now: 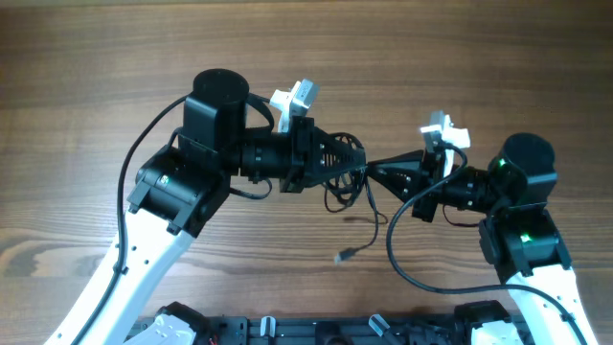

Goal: Untangle cables

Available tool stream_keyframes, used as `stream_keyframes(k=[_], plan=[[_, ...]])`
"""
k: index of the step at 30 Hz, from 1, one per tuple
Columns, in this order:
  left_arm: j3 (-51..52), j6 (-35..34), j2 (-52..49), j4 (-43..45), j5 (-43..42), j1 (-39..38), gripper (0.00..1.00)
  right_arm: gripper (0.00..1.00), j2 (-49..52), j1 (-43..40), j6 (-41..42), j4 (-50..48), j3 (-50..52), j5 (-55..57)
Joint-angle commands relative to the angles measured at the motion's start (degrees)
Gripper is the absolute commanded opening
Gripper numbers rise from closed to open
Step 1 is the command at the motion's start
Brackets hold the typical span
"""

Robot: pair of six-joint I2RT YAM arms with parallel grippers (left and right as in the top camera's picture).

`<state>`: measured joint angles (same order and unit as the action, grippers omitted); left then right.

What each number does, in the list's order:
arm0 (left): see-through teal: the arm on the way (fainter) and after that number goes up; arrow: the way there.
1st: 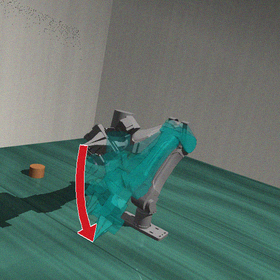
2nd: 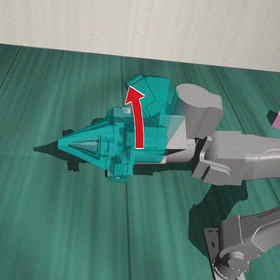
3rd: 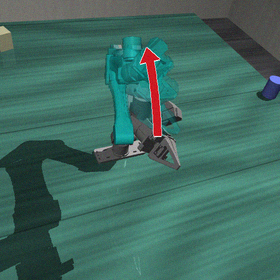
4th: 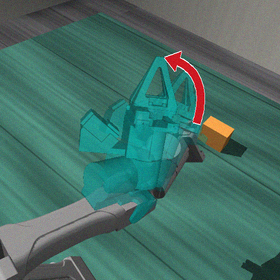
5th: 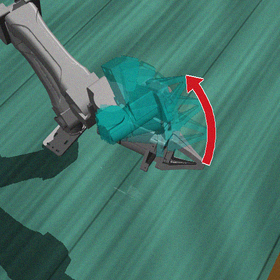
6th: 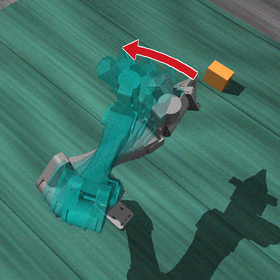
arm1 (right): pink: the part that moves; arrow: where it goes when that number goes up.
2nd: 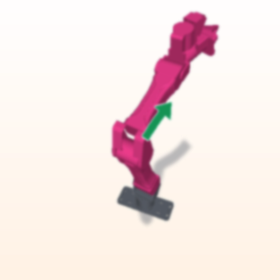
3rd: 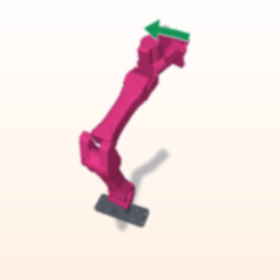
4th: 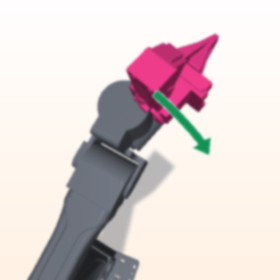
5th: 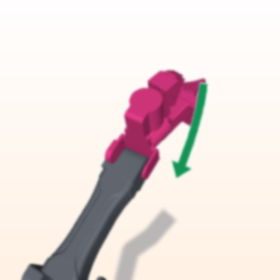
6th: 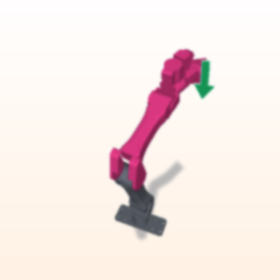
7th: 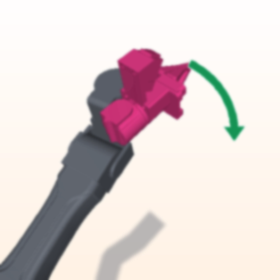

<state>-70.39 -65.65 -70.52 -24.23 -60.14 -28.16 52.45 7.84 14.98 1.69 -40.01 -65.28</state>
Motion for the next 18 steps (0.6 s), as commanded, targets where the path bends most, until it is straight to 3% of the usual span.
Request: stream_keyframes(k=[1,9,12,18], plan=[[-0.1,2.0,0.0,-0.1,-2.0,-0.1,0.04,0.05,0.2,0.3,3.3,-1.3,-0.8,1.9],[-0.1,3.4,0.0,-0.4,-0.3,0.0,0.04,0.05,0.2,0.3,8.7,1.2,-0.8,12.4],[-0.1,9.7,0.0,-4.6,7.6,0.9,0.04,0.04,0.2,0.3,11.9,3.0,-0.8,17.4],[-0.1,10.2,0.0,-20.2,27.4,4.1,0.04,0.05,0.2,0.3,17.9,10.9,-0.8,31.2]])
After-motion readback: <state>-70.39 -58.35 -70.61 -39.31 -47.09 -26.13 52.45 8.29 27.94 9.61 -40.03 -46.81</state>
